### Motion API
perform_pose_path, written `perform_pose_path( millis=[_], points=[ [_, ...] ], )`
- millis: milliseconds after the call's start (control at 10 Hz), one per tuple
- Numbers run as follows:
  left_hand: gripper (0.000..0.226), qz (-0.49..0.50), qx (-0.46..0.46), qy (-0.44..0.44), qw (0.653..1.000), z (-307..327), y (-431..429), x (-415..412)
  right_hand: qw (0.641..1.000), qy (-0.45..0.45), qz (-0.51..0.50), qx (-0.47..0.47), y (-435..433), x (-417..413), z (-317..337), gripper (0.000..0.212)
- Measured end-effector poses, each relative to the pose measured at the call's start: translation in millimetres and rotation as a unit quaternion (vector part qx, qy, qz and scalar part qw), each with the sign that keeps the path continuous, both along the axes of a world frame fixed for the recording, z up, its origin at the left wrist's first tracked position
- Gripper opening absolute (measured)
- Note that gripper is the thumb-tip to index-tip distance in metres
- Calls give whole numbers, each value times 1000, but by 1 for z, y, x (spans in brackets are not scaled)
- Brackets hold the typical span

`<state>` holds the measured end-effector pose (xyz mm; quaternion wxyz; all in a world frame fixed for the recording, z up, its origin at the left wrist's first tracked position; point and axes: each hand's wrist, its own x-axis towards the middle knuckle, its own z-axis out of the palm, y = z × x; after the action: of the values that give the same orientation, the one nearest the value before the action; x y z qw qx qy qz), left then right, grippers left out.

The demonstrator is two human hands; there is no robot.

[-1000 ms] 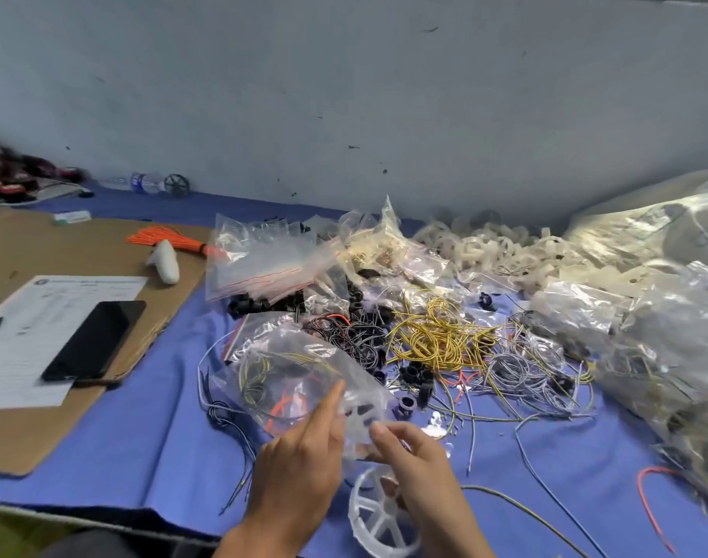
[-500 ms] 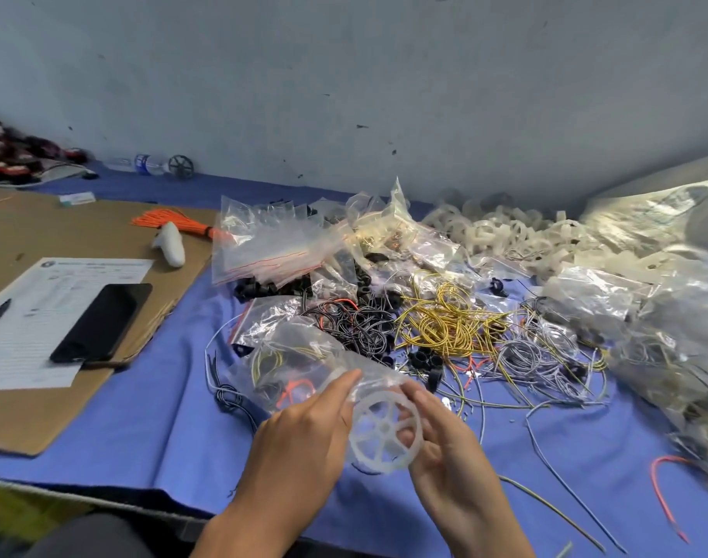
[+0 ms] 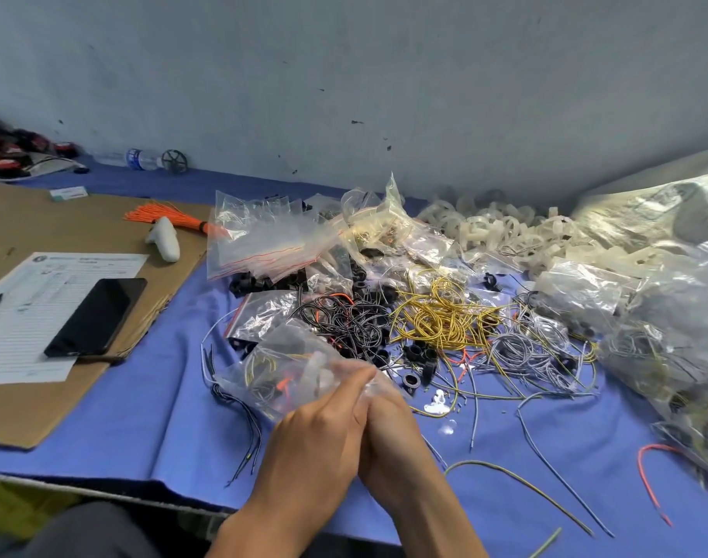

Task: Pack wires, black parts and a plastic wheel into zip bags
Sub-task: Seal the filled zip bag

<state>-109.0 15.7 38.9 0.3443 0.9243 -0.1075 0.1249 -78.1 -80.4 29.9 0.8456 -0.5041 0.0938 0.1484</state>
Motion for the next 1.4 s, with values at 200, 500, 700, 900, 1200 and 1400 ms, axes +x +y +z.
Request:
perform_pose_path(
  millis=[200, 500, 700, 900, 1200, 1400],
  points=[
    [43, -7, -21, -55, 998, 22, 3, -1, 962, -120, 89, -230, -1, 16, 9, 32],
    [36, 54, -83, -113, 989, 48, 23, 16, 738, -419, 103, -519, 11, 24, 54, 35],
    [10, 18, -173, -95, 980, 79, 46, 42, 639, -501, -59, -581, -25, 23, 90, 20],
    [8, -84, -246, -25, 965, 97, 53, 43, 750, -342, 76, -561, -55, 53, 95, 15],
    [33, -5, -155, -9, 988, 108, 60, 26, 921, -325, 72, -201, -42, 55, 114, 25],
    [18, -18, -125, 80, 989, 115, 89, 24, 900, -352, 57, -252, -57, 56, 140, 24]
  ],
)
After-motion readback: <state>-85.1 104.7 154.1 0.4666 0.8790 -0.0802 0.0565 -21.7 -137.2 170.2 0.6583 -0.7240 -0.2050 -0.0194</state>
